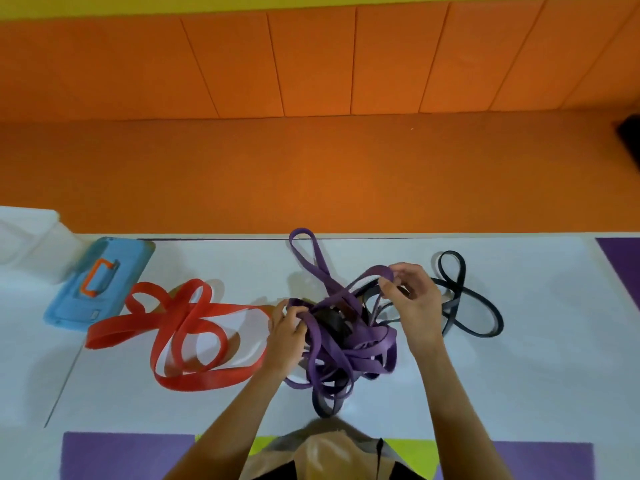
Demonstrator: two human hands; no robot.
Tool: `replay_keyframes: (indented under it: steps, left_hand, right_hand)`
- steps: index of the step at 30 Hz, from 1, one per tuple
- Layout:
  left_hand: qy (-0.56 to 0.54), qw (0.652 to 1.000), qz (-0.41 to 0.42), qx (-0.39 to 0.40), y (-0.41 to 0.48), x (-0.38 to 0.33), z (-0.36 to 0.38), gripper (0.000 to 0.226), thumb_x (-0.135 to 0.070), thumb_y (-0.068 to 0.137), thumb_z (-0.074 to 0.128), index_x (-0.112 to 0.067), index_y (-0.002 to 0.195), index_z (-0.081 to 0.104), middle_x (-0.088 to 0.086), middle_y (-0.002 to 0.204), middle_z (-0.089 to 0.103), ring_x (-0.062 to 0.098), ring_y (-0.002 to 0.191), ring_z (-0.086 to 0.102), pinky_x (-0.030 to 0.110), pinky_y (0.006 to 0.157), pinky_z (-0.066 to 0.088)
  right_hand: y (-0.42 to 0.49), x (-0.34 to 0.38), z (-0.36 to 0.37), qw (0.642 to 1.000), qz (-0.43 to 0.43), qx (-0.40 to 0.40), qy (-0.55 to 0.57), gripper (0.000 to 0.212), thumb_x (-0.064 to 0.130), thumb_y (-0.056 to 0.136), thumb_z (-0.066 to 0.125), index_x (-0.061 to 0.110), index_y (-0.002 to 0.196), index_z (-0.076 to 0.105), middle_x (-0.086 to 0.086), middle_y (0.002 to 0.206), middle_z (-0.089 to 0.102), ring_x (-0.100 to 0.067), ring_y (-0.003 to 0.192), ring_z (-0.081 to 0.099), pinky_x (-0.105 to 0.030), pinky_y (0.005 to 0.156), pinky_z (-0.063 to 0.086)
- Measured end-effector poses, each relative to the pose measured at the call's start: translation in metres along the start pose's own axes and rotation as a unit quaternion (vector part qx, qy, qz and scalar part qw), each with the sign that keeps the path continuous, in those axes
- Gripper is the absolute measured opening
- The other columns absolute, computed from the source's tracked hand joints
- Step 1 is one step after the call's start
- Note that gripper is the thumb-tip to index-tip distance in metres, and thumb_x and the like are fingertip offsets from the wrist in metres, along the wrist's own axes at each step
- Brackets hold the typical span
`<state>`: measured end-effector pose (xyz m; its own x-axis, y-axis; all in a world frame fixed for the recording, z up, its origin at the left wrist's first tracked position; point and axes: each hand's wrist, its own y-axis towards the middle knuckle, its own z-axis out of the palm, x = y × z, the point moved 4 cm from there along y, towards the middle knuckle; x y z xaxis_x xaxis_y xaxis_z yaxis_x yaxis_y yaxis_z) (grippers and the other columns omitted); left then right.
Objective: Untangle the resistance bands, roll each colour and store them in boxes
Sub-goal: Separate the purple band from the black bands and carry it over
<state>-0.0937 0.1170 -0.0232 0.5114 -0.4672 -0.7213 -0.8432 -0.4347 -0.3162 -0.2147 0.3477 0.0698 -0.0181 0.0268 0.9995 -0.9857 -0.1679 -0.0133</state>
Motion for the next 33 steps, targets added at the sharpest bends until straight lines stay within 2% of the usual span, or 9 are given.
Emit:
replay_keyframes:
  steps: [3, 7, 11, 15, 18, 22, 24, 28, 33]
  left_hand:
    - [-0.114, 0.988, 0.034, 0.100, -0.013, -0.014, -0.001, 0.070, 0.009, 0.106, 0.038, -0.040, 0.156, 0.036, -0.008, 0.175, -0.005, 0.013, 0.163, -0.004, 0.034, 0.128, 0.014]
    - [-0.350, 0.909, -0.067, 0.218, -0.028, -0.037, 0.002, 0.066, -0.023, 0.100, 0.054, -0.061, 0.151, 0.035, -0.025, 0.157, 0.039, 0.012, 0.150, 0.038, 0.046, 0.121, 0.033]
    - [-0.353, 0.908, -0.082, 0.209, -0.028, -0.051, 0.007, 0.052, -0.041, 0.101, 0.069, -0.049, 0.148, 0.050, -0.030, 0.143, 0.052, 0.000, 0.126, 0.058, 0.048, 0.104, 0.058]
    - [-0.308, 0.944, -0.107, 0.045, -0.019, -0.039, -0.003, 0.018, -0.002, 0.095, 0.075, -0.014, 0.103, 0.064, 0.010, 0.122, 0.063, 0.030, 0.108, 0.071, 0.046, 0.086, 0.066]
    - [-0.309, 0.945, -0.105, -0.025, -0.016, -0.023, -0.021, 0.028, 0.017, 0.095, 0.061, -0.010, 0.098, 0.064, 0.009, 0.115, 0.063, 0.027, 0.090, 0.071, 0.029, 0.070, 0.065]
    - [-0.141, 0.980, -0.037, -0.132, -0.017, 0.004, -0.051, 0.033, 0.009, 0.102, 0.054, -0.015, 0.095, 0.076, 0.006, 0.085, 0.070, 0.021, 0.074, 0.065, 0.021, 0.068, 0.052]
    - [-0.057, 0.989, -0.021, -0.136, -0.014, 0.023, -0.055, 0.029, 0.005, 0.105, 0.051, -0.004, 0.092, 0.076, 0.015, 0.088, 0.072, 0.028, 0.082, 0.065, 0.034, 0.078, 0.052]
    - [0.034, 0.989, -0.132, 0.061, -0.019, 0.058, -0.025, 0.036, -0.030, 0.111, 0.052, -0.005, 0.127, 0.071, 0.020, 0.136, 0.064, 0.036, 0.134, 0.054, 0.044, 0.112, 0.044]
    - [-0.093, 0.959, -0.244, 0.107, -0.044, 0.060, 0.017, 0.104, -0.067, 0.084, 0.077, -0.026, 0.164, 0.026, 0.015, 0.169, 0.010, 0.042, 0.151, 0.035, 0.049, 0.117, 0.043]
  right_hand:
    - [0.000, -0.009, 0.011, 0.998, 0.055, 0.025, 0.019, 0.033, 0.016, 0.087, 0.084, 0.024, 0.114, 0.066, -0.011, 0.092, 0.064, -0.025, 0.077, 0.066, -0.034, 0.066, 0.061]
    - [-0.023, -0.044, 0.032, 0.979, 0.164, 0.117, 0.025, 0.027, 0.006, 0.090, 0.081, 0.016, 0.106, 0.062, -0.011, 0.096, 0.064, -0.027, 0.086, 0.067, -0.034, 0.071, 0.062]
    - [-0.035, -0.049, 0.053, 0.930, 0.204, 0.285, 0.115, 0.026, 0.003, 0.098, 0.067, 0.009, 0.123, 0.068, -0.011, 0.103, 0.069, -0.019, 0.093, 0.066, -0.032, 0.081, 0.058]
    - [-0.022, -0.066, 0.026, 0.951, 0.269, 0.079, 0.134, 0.014, 0.010, 0.101, 0.065, 0.013, 0.111, 0.074, -0.013, 0.101, 0.073, -0.022, 0.079, 0.064, -0.031, 0.069, 0.049]
    - [-0.022, -0.095, -0.021, 0.947, 0.267, -0.118, -0.135, 0.016, 0.008, 0.100, 0.063, 0.020, 0.102, 0.074, -0.011, 0.110, 0.075, -0.031, 0.090, 0.069, -0.041, 0.083, 0.055]
    - [-0.041, -0.133, -0.037, 0.914, 0.332, -0.079, -0.221, 0.020, 0.011, 0.098, 0.066, 0.014, 0.115, 0.075, -0.016, 0.126, 0.071, -0.033, 0.102, 0.064, -0.039, 0.090, 0.049]
    - [-0.050, -0.143, -0.035, 0.918, 0.348, -0.064, -0.178, 0.018, 0.012, 0.098, 0.067, 0.006, 0.113, 0.074, -0.020, 0.118, 0.072, -0.037, 0.099, 0.063, -0.046, 0.086, 0.051]
    - [-0.052, -0.135, -0.030, 0.914, 0.336, -0.044, -0.223, 0.032, 0.035, 0.095, 0.075, 0.008, 0.112, 0.076, -0.019, 0.111, 0.074, -0.039, 0.106, 0.068, -0.049, 0.095, 0.056]
    - [-0.070, -0.134, -0.021, 0.812, 0.365, 0.071, -0.449, 0.050, 0.052, 0.095, 0.063, 0.014, 0.128, 0.067, -0.013, 0.127, 0.053, -0.039, 0.135, 0.042, -0.047, 0.107, 0.039]
